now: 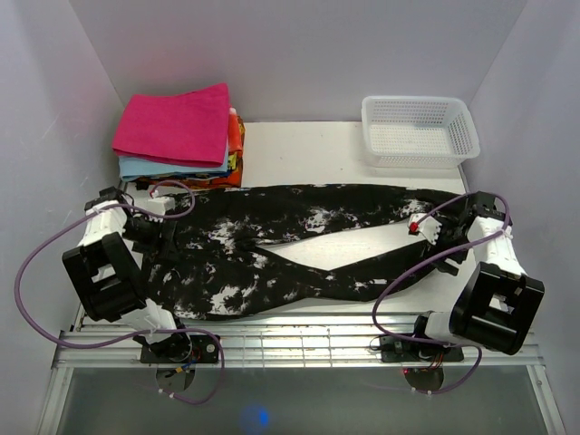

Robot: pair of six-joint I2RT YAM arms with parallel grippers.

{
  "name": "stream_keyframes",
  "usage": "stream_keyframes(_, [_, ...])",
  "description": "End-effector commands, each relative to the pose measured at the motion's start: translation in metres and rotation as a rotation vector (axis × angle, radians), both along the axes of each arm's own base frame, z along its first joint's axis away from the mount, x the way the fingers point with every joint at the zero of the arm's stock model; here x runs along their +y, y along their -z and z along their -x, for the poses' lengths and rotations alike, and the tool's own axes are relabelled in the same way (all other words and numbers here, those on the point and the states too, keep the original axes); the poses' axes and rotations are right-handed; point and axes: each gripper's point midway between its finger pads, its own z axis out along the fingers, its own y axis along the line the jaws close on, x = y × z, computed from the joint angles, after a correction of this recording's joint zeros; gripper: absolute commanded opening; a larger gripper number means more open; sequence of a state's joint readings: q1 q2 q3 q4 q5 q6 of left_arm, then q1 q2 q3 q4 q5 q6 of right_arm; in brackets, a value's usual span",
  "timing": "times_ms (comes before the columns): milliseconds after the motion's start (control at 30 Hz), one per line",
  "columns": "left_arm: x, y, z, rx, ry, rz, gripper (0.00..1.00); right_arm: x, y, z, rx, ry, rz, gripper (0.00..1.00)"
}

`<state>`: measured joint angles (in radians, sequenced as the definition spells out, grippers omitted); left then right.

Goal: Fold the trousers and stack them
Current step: Flatten the trousers out

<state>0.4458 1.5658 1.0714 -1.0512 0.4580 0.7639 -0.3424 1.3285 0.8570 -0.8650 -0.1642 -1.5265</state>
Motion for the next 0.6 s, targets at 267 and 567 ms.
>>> stream_keyframes(267, [-0.016,0.013,0.025,0.006,0.027,0.034,0.89,0.020,0.007,-0.043,-0.279,-0.594,0.131,0.85])
stream_keyframes(567, [-0.011,0.018,0.018,0.010,-0.004,0.026,0.86,0.037,0.017,-0.028,-0.302,-0.781,0.164,0.73])
